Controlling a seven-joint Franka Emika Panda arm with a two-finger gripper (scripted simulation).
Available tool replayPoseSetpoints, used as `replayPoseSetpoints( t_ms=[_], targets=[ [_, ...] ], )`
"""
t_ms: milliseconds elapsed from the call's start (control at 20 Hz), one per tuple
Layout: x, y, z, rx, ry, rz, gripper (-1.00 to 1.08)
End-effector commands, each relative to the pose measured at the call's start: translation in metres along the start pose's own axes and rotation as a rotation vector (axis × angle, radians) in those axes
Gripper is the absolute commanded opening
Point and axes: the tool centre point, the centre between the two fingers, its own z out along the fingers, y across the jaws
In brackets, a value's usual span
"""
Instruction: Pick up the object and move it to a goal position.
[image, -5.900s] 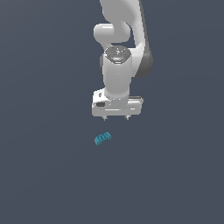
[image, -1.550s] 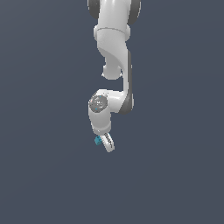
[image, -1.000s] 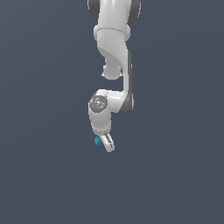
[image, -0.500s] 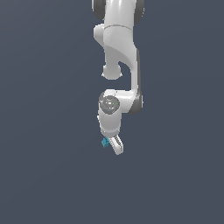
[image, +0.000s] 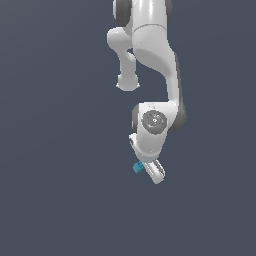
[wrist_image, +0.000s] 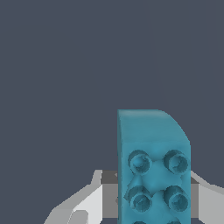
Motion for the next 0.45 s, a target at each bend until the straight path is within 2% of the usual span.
replayPoseSetpoints(
  t_ms=[0, 400],
  targets=[
    [-0.007, -0.011, -0.005, 0.000, 0.001, 0.002, -1.00],
    [-0.016, -0.023, -0.009, 0.000, 0.001, 0.002, -1.00]
  ],
)
